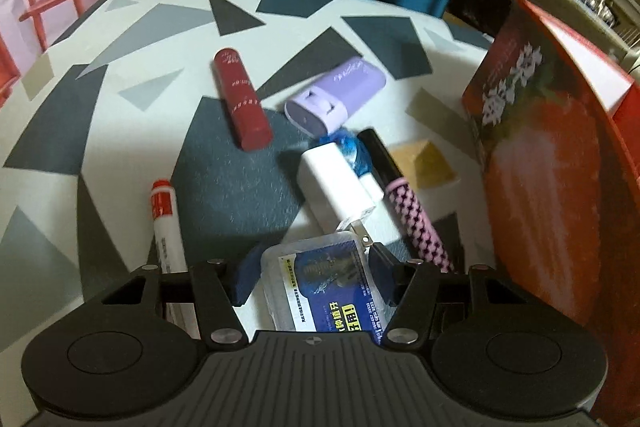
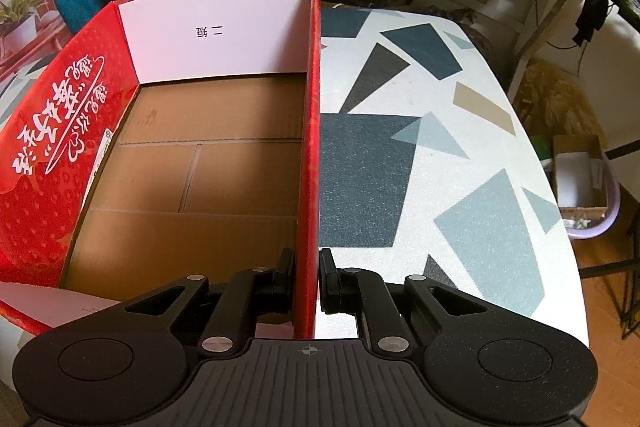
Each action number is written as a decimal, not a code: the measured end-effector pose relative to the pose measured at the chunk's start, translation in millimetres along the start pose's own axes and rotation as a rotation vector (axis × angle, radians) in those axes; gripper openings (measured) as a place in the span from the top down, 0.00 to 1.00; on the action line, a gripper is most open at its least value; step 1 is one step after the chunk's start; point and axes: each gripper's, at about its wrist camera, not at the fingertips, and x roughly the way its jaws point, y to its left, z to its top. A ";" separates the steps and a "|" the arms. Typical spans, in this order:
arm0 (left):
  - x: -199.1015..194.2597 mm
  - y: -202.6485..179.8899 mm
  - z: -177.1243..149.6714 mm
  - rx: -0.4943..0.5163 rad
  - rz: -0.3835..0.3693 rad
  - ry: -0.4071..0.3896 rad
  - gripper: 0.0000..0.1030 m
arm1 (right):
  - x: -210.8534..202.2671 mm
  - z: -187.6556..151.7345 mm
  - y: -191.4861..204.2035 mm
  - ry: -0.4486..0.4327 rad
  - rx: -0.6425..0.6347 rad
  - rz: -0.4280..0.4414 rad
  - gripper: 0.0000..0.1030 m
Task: Organize rigid objects
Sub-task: 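Lift the clear box with the left tool and drop it into the red box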
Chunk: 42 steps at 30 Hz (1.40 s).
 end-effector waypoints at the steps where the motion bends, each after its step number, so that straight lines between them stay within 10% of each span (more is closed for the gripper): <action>1: -2.7 3.5 1.7 -0.010 -0.036 -0.014 0.37 | 0.0 -0.1 -0.1 -0.001 0.001 0.000 0.89; 4: -17.4 10.2 2.5 -0.059 -0.074 -0.041 0.10 | 0.1 -0.1 0.0 -0.001 -0.001 0.000 0.89; 10: -17.7 1.1 -12.6 -0.048 -0.008 0.038 0.07 | -0.1 -0.5 0.0 -0.002 0.001 0.001 0.89; 18: 4.5 -14.4 -15.8 0.035 0.103 0.060 0.19 | -0.7 -0.6 0.0 -0.011 0.005 -0.001 0.89; 20: 2.7 -19.9 -16.4 0.089 0.119 0.047 0.43 | -0.9 -1.0 0.2 -0.013 0.006 -0.002 0.89; 42: -69.7 -27.8 20.9 0.213 -0.069 -0.202 0.44 | -0.8 -0.7 3.5 -0.007 -0.029 -0.003 0.89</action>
